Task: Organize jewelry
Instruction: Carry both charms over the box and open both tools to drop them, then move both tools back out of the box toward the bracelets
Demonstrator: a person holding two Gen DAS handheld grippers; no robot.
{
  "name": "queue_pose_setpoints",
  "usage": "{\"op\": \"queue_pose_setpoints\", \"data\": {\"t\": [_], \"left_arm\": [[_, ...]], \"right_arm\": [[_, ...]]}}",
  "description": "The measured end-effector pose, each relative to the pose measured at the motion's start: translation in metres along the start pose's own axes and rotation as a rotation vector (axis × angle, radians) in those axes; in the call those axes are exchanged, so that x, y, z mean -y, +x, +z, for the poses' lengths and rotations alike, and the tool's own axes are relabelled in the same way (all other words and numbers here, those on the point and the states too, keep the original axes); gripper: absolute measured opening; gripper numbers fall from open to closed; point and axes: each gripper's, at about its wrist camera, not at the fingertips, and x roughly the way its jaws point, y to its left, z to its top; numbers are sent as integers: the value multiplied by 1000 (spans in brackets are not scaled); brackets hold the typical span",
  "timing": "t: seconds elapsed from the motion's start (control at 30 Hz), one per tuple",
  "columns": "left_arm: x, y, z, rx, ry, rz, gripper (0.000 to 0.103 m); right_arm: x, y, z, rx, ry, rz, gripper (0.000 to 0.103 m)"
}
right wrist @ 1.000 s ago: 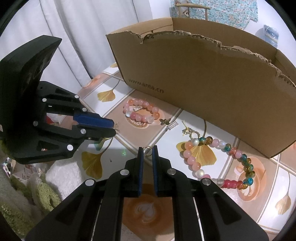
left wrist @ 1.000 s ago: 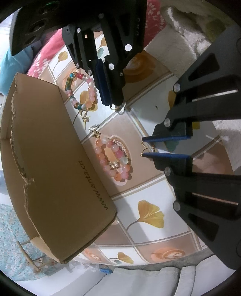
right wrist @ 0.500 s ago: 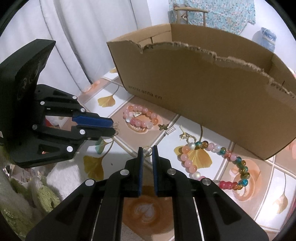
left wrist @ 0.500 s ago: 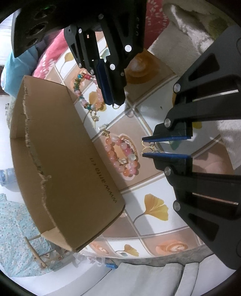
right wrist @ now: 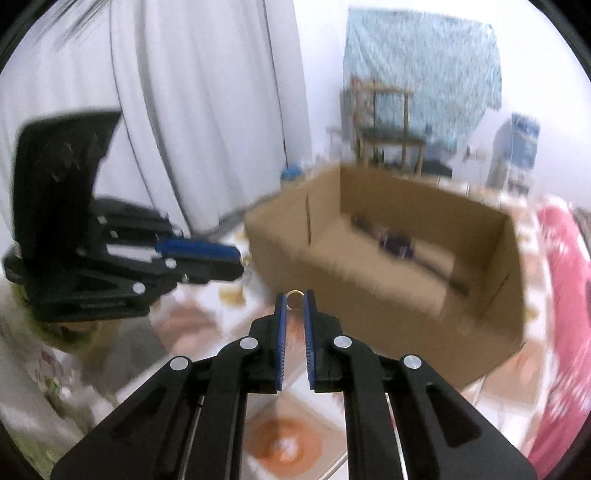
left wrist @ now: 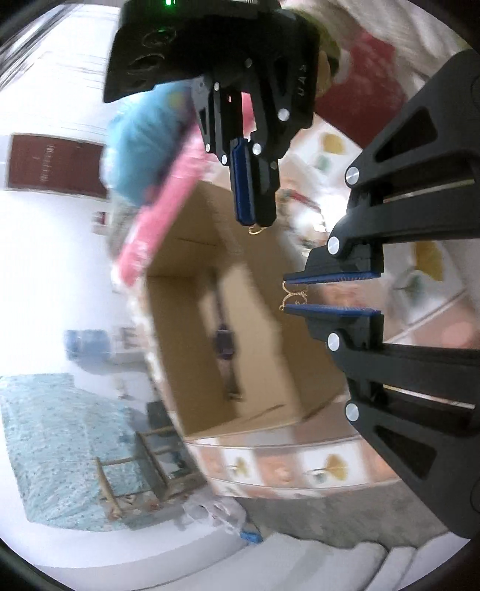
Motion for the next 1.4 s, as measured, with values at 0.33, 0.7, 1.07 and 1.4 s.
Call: {"op": "queue_pose_setpoints", "data": {"t": [0.33,0.7,1.07,1.4], "left_arm": [[-56,97,88,-184,43,39,10],[-84,193,76,-503,54,125,10],[-74,200,75,-530,100,160,11],[-78,193,79,-486,82,172,20]], "right_arm": [[111,101,95,-259,252,139,9],[165,217,65,-597,481,138,10],[153,245,56,-660,475,123,10],[152,229,63,-612,482,92,28]]}}
